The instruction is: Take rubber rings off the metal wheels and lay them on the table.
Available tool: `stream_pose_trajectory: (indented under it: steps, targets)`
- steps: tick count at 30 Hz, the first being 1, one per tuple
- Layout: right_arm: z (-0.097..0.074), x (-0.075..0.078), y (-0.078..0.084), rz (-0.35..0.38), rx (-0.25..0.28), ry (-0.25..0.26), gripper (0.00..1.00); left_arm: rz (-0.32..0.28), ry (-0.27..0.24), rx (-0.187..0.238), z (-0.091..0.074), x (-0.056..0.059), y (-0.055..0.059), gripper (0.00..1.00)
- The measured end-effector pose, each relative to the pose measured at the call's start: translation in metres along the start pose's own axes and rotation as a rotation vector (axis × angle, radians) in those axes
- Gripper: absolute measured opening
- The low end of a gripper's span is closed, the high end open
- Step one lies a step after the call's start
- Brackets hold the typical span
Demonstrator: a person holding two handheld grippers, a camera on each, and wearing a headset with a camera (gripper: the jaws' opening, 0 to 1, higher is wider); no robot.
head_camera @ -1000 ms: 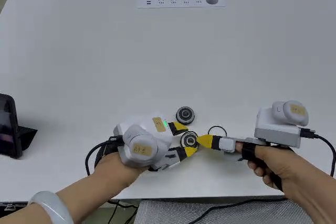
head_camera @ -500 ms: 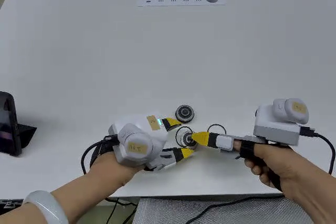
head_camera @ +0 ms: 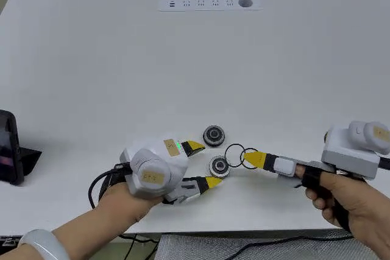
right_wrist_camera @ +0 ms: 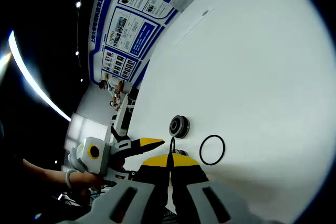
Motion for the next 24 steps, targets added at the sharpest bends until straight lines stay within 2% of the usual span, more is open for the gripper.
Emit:
stream_pose_trajectory:
  steps: [9,16,21,24]
  targets:
    - [-0.005,0.016,-0.003,0.024,0.026,0.048,0.02,-0.006,0.0,-0.004,-0.001,0.0,0.001,0.42]
    - [-0.001,0.027,0.0,0.027,0.008,0.102,0.02,-0.006,-0.002,-0.009,-0.002,-0.001,0.002,0.41]
    - [-0.001,0.03,0.0,0.014,0.01,0.124,0.02,-0.004,-0.003,-0.014,-0.002,-0.001,0.002,0.41]
    - [0.0,0.031,0.0,-0.022,-0.008,0.154,0.02,-0.007,-0.004,-0.014,-0.002,-0.001,0.002,0.41]
Point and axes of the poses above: the centre of the closed fingertips' face, and the gripper's own axes: z roughly forward along the fingers, x roughly to its right, y roughly out of its underside, the point moved 8 cm from there along -z, roughly backward along the fingers, and after that the axes turned 3 degrees about -x, right-handed, at the moved point
